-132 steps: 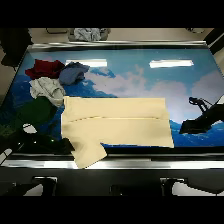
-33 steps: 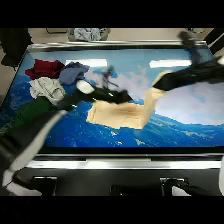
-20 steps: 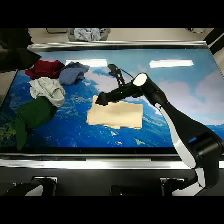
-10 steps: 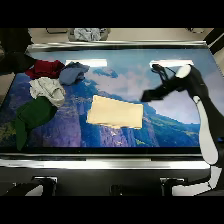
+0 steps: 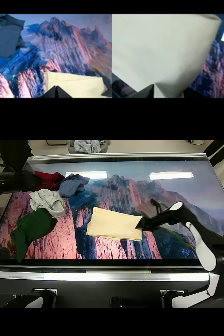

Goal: Fold the shirts.

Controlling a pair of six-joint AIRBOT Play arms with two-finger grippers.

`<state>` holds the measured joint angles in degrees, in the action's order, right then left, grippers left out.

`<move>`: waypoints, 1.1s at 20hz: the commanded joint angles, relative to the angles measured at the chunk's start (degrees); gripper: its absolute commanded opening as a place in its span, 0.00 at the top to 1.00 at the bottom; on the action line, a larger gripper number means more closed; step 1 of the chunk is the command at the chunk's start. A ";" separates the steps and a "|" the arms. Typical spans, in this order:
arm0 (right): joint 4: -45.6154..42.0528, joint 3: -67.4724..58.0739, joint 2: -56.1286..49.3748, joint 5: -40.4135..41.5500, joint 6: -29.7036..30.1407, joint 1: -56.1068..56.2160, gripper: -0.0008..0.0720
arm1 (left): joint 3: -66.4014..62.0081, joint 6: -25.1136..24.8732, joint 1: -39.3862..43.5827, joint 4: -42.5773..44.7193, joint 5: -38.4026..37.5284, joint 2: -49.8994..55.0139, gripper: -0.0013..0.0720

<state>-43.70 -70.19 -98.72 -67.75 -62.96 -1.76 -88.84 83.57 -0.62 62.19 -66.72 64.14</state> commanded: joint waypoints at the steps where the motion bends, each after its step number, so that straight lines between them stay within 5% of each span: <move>1: 7.19 1.20 -1.70 4.76 0.17 1.66 0.91 | 0.33 0.02 1.07 -0.94 0.31 -0.04 0.95; 4: 6.95 -2.86 -1.16 1.46 7.63 -0.81 0.94 | 0.33 0.02 1.05 -0.92 0.31 -0.04 0.95; 10: 5.66 -17.49 1.11 -5.09 5.46 -20.04 0.94 | 0.37 0.04 1.09 -0.94 0.26 -0.04 0.95; 22: -2.73 -18.40 6.82 -17.92 4.87 -65.31 0.94 | 0.44 0.04 2.67 -0.94 0.28 -0.04 0.95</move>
<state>-42.17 -88.44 -92.33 -80.47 -57.87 -58.33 -88.42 83.61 1.17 61.23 -66.48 64.14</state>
